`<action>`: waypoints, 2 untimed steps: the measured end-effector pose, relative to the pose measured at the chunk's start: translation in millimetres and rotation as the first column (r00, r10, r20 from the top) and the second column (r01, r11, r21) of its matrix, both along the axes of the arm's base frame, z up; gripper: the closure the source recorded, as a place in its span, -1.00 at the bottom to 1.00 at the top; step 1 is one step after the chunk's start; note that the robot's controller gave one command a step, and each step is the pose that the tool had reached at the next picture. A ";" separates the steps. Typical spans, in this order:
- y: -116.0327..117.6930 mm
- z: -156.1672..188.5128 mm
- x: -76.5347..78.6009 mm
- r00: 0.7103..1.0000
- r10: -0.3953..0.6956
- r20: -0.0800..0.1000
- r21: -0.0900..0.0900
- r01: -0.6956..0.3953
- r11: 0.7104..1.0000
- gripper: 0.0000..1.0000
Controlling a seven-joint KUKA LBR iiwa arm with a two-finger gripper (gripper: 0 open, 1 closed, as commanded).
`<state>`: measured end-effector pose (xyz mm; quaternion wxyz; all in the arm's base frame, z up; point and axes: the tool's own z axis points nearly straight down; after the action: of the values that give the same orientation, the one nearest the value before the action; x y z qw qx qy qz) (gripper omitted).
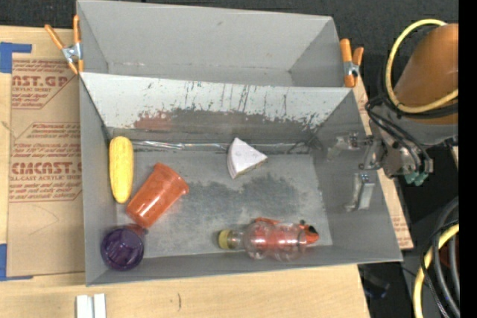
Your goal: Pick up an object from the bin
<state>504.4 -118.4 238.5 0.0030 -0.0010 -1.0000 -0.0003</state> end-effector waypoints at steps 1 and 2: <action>0.6 4.6 1.5 1.000 0.002 0.008 -0.001 -0.002 1.000 -1.00; 35.1 -24.8 12.7 0.998 -0.058 0.012 -0.003 0.058 0.998 -1.00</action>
Offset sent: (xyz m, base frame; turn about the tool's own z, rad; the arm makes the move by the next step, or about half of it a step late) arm 0.0270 0.0950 -0.0735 0.1252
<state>517.1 -83.3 213.7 -0.0028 -0.0300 -0.9995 0.0012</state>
